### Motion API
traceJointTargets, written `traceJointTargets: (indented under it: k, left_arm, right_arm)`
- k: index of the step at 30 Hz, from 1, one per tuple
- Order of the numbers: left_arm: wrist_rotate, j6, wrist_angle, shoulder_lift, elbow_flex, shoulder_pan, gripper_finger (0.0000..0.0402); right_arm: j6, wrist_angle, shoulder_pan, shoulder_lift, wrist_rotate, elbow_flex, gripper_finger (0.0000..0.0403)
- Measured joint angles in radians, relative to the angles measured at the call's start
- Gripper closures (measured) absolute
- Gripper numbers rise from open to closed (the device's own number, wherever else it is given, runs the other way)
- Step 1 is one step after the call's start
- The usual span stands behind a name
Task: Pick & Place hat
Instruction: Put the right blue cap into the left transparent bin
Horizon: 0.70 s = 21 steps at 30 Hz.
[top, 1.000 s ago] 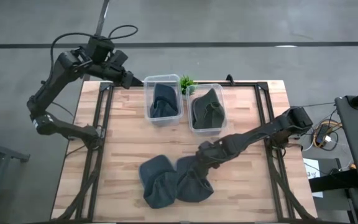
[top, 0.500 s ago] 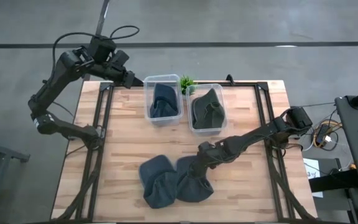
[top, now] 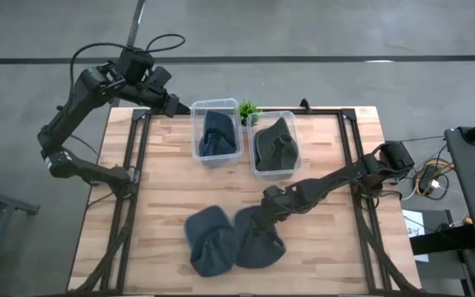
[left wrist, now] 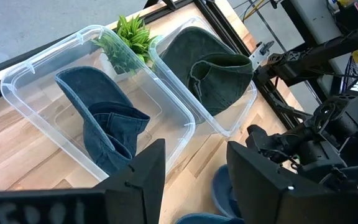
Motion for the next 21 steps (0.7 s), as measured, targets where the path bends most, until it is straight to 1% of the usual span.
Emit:
traceJointTargets:
  k: [3, 10, 15, 21]
  left_arm:
    - [0.000, 0.000, 0.000, 0.000, 0.000, 0.000, 0.0239]
    - [0.000, 0.001, 0.000, 0.000, 0.000, 0.000, 0.0239]
    - [0.000, 0.001, 0.000, 0.000, 0.000, 0.000, 0.0239]
    - [0.000, 0.001, 0.000, 0.000, 0.000, 0.000, 0.0239]
  right_arm:
    - [-0.001, -0.005, 0.000, -0.001, 0.000, 0.008, 0.0388]
    - [-0.007, -0.027, 0.002, -0.011, 0.022, 0.066, 0.0391]
    - [-0.060, -0.198, 0.002, -0.014, 0.083, 0.182, 0.0392]
    - [-0.125, -0.395, 0.002, -0.016, 0.128, 0.330, 0.0393]
